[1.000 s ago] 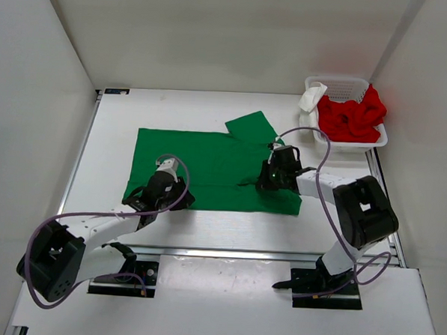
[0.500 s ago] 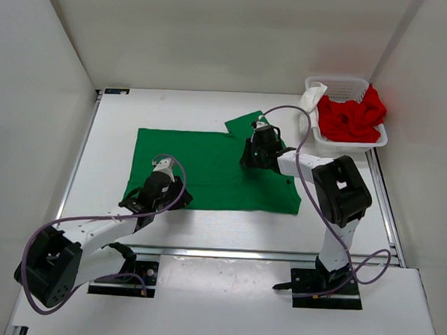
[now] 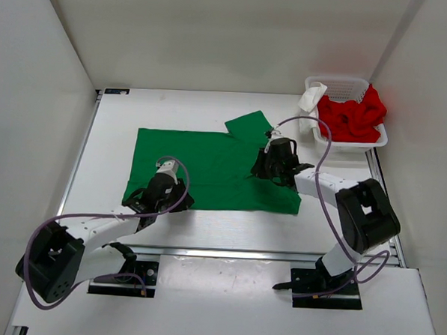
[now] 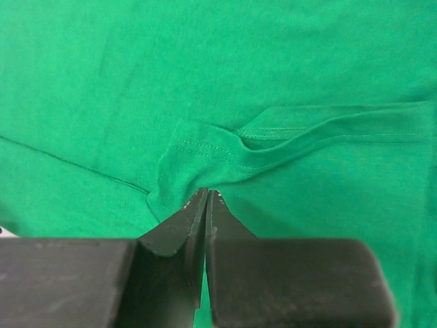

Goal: Fold and stack the t-shirts
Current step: Fold the flattened tshirt in 1/3 of the way

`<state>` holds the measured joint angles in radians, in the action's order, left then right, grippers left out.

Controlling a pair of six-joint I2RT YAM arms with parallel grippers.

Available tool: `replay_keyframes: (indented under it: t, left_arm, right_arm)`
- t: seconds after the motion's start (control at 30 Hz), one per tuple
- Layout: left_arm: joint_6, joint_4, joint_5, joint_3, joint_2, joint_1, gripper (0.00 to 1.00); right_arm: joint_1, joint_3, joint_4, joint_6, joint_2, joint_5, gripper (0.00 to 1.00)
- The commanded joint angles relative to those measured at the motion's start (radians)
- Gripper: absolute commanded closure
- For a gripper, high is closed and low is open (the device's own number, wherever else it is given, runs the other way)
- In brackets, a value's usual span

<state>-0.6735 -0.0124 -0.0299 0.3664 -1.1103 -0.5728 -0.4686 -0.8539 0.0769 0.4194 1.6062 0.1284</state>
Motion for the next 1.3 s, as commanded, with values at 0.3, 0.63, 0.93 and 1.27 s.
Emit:
replay_keyframes:
  t: [0.3,0.63,0.93,1.27]
  left_arm:
    - [0.021,0.002,0.002,0.019,0.033,0.022,0.59]
    - [0.098,0.038,-0.021,0.094,-0.075,0.001,0.58]
    - [0.106,0.012,0.145,0.013,-0.132,0.137,0.58]
    - [-0.013,0.124,0.131,-0.185,0.119,0.03,0.58]
  right_arm:
    - [-0.107,-0.261,-0.109,-0.044,0.273,-0.062,0.99]
    - [-0.073,0.105,-0.085,-0.028,-0.129,-0.128,0.65]
    - [0.111,0.453,-0.052,0.097,-0.321,-0.085,1.0]
    - [0.252,0.673,-0.182,0.146,-0.629,0.019,1.0]
